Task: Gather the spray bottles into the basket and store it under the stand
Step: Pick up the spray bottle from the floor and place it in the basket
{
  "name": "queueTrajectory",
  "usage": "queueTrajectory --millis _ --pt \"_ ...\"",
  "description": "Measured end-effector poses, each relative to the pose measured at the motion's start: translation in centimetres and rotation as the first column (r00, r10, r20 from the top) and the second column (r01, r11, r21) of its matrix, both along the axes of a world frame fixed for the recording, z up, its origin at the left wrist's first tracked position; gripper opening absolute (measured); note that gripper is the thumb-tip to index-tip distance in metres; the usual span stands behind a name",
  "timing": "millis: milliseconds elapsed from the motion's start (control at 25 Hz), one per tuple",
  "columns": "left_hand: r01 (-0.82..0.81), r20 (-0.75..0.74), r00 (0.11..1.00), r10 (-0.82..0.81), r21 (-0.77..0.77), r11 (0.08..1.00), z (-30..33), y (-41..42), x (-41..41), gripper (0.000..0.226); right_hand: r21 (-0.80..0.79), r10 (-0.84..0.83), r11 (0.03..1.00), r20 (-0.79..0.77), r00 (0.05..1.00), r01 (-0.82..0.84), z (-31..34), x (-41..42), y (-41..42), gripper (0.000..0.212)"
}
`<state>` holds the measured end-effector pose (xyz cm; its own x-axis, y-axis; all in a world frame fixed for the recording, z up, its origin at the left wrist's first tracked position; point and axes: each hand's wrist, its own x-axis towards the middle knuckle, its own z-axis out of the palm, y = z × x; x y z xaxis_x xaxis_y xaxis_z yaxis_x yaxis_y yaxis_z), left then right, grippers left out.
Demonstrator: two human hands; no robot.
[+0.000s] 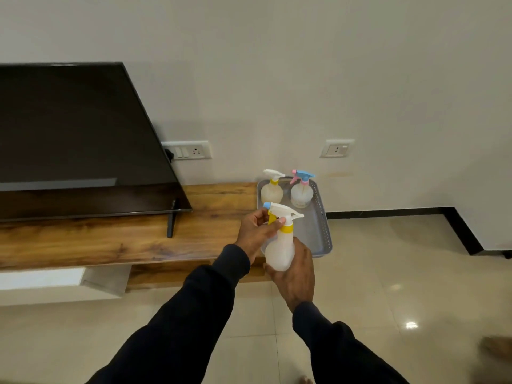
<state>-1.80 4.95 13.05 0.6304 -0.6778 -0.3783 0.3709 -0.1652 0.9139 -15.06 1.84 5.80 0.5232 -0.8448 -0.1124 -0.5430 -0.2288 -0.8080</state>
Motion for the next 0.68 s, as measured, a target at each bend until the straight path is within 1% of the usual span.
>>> queueTrajectory --millis 160,280,360,480,680 --pt "0.030 0.058 0.998 -0.031 0.018 0.999 0.0 -2.8 1.5 0.030 -0.008 0.014 1.000 -0.010 1.000 -0.014 -0.8 1.4 -3.1 0.092" --pt "0.055 0.096 0.994 -0.060 0.061 0.997 -1.2 -4.8 1.7 0.030 -0.093 0.074 0.992 -0.093 0.993 -0.082 -2.2 2.1 -6.3 0.089" --pt "0.040 0.125 0.991 -0.052 0.095 0.995 -2.3 -6.1 1.8 0.031 -0.100 0.118 0.986 -0.128 0.985 -0.131 -3.0 2.3 -8.4 0.088" --pt "0.060 0.162 0.984 -0.079 0.117 0.991 -3.6 -7.7 2.6 0.031 -0.122 0.172 0.973 -0.185 0.968 -0.196 -4.1 3.1 -11.3 0.090" --pt "0.060 0.194 0.978 -0.079 0.102 0.993 -6.1 -9.5 4.3 0.033 -0.113 0.188 0.968 -0.254 0.949 -0.222 -6.2 5.6 -14.1 0.089"
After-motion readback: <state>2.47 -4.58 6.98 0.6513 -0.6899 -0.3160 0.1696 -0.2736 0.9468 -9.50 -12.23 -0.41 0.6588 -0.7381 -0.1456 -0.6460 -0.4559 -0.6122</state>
